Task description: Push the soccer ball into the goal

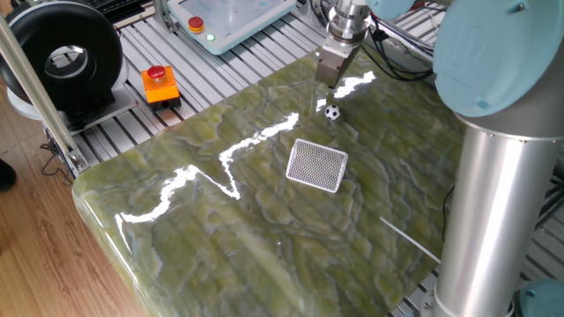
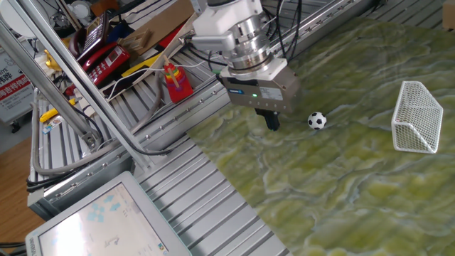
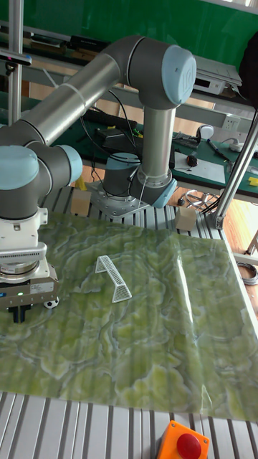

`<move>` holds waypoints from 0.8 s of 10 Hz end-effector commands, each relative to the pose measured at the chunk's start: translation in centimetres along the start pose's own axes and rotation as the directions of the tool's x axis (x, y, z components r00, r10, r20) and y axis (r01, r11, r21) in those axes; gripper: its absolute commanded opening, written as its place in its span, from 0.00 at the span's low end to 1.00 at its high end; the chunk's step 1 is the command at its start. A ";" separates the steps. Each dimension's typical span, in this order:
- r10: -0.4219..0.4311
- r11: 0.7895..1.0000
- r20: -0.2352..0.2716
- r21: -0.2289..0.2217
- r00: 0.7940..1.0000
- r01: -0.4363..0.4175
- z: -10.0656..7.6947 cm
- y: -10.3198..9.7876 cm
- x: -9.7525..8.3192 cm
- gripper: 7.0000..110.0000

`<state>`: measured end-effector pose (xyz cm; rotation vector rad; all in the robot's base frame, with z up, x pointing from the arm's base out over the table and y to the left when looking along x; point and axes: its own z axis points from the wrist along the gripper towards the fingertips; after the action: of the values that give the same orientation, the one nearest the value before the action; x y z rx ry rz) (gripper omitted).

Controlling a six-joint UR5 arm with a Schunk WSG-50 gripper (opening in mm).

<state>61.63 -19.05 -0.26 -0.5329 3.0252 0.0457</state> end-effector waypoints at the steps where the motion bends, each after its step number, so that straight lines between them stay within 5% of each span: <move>1: 0.027 0.999 -0.005 -0.016 1.000 -0.028 -0.1 0.9 0.8 0.00; 4: 0.020 1.000 -0.022 -0.003 1.000 -0.020 -0.7 0.3 2.2 0.00; 8: 0.018 1.000 -0.025 -0.019 1.000 -0.018 0.0 2.2 2.5 0.00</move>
<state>59.07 -18.69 -0.27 -0.5225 3.0571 0.0466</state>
